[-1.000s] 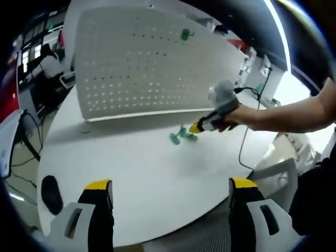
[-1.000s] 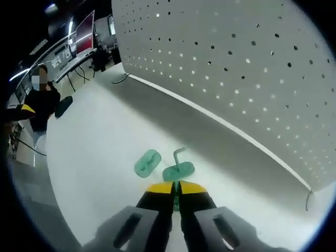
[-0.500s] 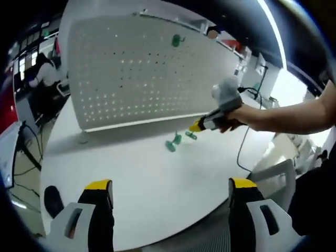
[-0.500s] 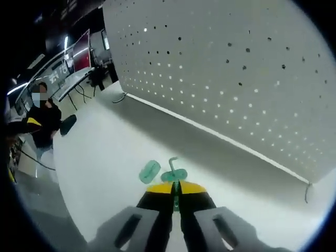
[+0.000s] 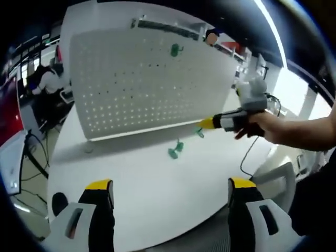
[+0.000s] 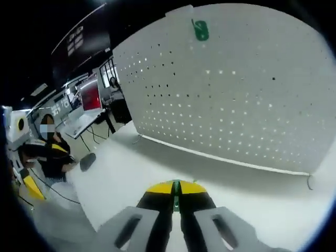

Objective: Insert the hook assembly into the mounting plate slot until the hook locks in place.

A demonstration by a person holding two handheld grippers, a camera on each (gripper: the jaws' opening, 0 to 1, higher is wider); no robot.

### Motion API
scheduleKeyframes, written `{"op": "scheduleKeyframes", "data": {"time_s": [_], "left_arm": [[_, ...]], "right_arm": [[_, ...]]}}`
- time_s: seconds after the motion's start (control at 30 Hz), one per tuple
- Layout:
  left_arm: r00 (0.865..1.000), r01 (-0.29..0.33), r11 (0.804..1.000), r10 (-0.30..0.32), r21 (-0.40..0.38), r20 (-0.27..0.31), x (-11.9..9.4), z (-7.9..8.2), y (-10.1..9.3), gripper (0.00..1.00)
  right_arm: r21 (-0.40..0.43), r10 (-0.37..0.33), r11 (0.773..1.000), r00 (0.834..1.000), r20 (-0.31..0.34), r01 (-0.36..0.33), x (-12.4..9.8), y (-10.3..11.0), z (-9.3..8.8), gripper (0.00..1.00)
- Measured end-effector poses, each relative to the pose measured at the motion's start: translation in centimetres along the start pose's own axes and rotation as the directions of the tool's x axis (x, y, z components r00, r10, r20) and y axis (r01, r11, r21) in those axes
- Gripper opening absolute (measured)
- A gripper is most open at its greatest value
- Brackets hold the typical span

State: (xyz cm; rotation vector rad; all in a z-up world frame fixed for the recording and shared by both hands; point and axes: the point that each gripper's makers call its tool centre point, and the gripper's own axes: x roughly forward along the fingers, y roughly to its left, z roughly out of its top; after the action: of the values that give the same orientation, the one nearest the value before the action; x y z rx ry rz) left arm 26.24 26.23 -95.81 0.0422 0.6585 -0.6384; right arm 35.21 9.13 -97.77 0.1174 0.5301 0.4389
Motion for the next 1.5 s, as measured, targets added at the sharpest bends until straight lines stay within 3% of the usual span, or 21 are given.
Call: {"op": "scheduleKeyframes", "data": {"time_s": [0.17,0.3,0.6,0.7,1.07,1.33,1.5], "left_arm": [[1.0,0.008,1.0,-0.008,-0.003,0.021,0.2,0.9,-0.4,0.88],[0.998,0.025,1.0,-0.025,-0.014,0.049,0.6,1.9,-1.0,0.88],[0.992,0.097,0.995,-0.093,-0.033,0.089,1.9,3.5,-3.0,0.76],[0.988,0.123,0.991,-0.116,-0.058,0.104,2.1,3.8,-3.5,0.71],[0.976,0.191,0.977,-0.178,-0.097,0.127,2.3,4.9,-4.7,0.57],[0.965,0.238,0.965,-0.222,-0.11,0.138,1.8,5.4,-5.5,0.4],[0.956,0.265,0.951,-0.236,-0.16,0.176,1.5,5.9,-5.6,0.35]], "right_arm": [[0.052,0.06,0.996,0.993,0.104,-0.066,-1.9,2.5,2.0,0.0],[0.102,0.087,0.989,0.985,0.147,-0.103,-3.1,4.2,2.8,0.0],[0.122,0.131,0.979,0.966,0.223,-0.161,-5.3,7.3,4.1,0.0],[0.113,0.174,0.972,0.953,0.249,-0.207,-5.8,9.0,4.6,0.0],[0.091,0.249,0.955,0.927,0.28,-0.284,-6.5,12.6,4.9,0.0],[0.061,0.274,0.95,0.913,0.303,-0.305,-6.6,13.5,5.5,0.0],[0.059,0.281,0.948,0.91,0.304,-0.313,-6.7,13.9,5.5,0.0]]}}
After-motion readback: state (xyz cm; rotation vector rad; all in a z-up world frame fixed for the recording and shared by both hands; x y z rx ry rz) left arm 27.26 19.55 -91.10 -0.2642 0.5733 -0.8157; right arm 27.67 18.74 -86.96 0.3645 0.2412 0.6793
